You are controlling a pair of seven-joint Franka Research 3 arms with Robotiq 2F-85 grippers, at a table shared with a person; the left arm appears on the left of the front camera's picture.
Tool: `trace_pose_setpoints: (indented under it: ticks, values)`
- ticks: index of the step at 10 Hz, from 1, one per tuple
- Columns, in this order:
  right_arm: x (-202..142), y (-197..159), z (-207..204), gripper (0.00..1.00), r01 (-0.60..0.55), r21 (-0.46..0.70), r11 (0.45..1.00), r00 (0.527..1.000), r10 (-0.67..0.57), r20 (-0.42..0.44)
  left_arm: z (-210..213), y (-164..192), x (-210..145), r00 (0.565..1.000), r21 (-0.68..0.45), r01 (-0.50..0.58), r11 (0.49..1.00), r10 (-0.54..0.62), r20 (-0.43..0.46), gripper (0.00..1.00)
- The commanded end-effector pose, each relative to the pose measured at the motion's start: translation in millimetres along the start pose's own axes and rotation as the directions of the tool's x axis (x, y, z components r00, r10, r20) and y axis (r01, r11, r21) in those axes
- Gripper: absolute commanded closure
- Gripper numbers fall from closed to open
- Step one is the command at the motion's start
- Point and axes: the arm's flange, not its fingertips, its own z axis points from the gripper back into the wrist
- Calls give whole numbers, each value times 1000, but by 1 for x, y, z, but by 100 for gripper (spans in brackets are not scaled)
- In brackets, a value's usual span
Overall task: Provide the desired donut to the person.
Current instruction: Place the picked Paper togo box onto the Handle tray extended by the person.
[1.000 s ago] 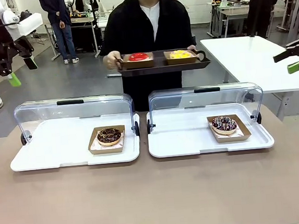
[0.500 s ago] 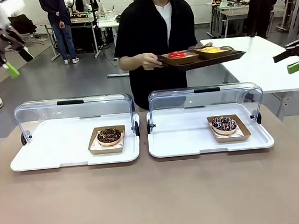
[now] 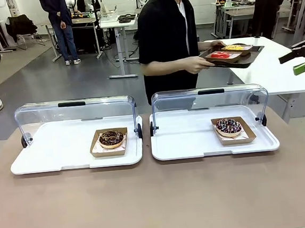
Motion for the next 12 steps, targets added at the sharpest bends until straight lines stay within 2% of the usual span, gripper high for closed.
trace_pose_setpoints:
  ticks: [1,4,7,8,12]
  values:
    - [0,-1,-1,0,3,-4,1000,1000,-4,-3,7,-22,-29,997,-16,50,999,-48,67,0]
    - [0,-1,-1,0,3,-4,1000,1000,-4,-3,14,-25,-59,995,-52,-7,999,12,101,0]
    - [0,-1,-1,0,3,-4,1000,1000,-4,-3,10,-18,-64,994,-93,-25,995,35,101,0]
    - [0,-1,-1,0,3,-4,1000,1000,-4,-3,11,-28,-66,995,-64,-31,997,36,88,0]
    - [0,-1,-1,0,3,-4,1000,1000,-4,-3,11,-28,-66,995,-64,-31,997,36,88,0]
